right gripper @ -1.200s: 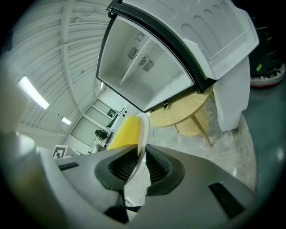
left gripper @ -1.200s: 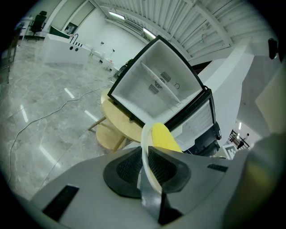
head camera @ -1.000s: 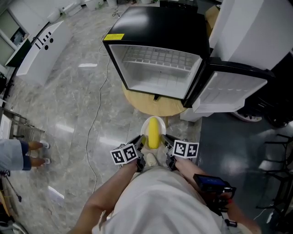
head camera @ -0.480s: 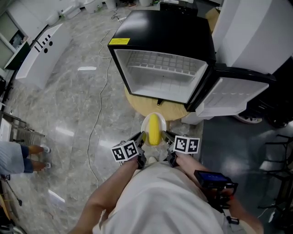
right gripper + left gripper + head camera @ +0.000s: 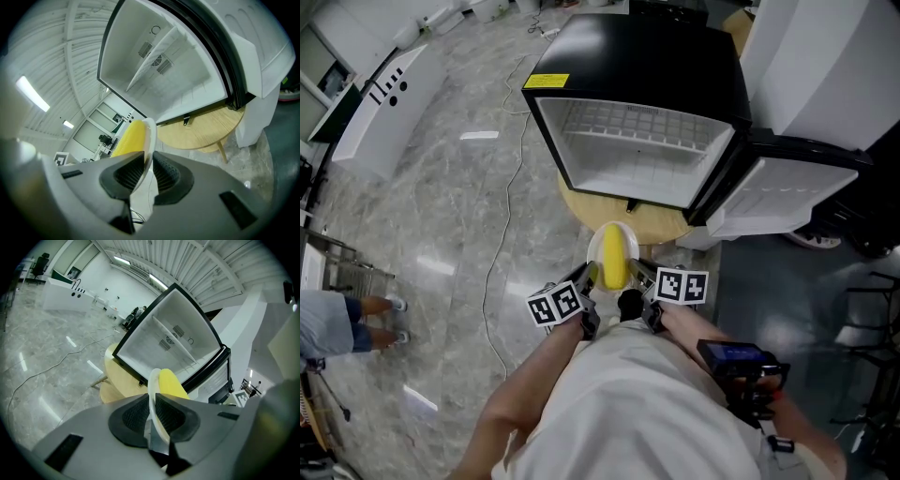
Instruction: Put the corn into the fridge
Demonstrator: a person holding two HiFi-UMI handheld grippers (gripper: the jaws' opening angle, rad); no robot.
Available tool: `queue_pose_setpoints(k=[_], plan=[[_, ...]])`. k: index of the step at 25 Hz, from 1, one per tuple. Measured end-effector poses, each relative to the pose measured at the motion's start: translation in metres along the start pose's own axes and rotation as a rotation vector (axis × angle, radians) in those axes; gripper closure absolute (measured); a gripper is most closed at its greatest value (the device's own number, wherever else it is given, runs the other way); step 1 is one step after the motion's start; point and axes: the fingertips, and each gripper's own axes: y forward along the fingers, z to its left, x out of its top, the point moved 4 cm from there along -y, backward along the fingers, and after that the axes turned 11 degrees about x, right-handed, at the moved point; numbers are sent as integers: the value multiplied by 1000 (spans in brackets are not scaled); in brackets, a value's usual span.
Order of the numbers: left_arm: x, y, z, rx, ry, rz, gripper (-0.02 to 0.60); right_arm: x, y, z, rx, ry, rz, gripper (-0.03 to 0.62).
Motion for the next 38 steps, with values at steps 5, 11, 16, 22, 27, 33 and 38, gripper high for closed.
queue_pose_setpoints(k=[5, 11, 16, 22, 27, 33, 38], plan=[[15, 11, 4, 9, -2, -8, 532, 15, 16, -5, 9, -7, 13, 537], [29, 28, 11, 26, -7, 1, 532, 32, 34, -13, 12, -6, 32, 537], [36, 43, 11, 23, -15, 14, 532, 41, 42, -25, -3, 6, 45, 537], [44, 58, 16, 40, -19, 32, 532, 51, 54, -35, -6, 13, 62, 537], [61, 69, 21, 47, -2, 34, 532, 63, 71, -40, 2, 12, 66, 537], [71, 89, 22, 50, 13, 56, 532, 73, 80, -52, -11, 13, 72, 537], [81, 107, 21, 51, 21, 64, 532, 87, 89, -63, -20, 15, 71, 537]])
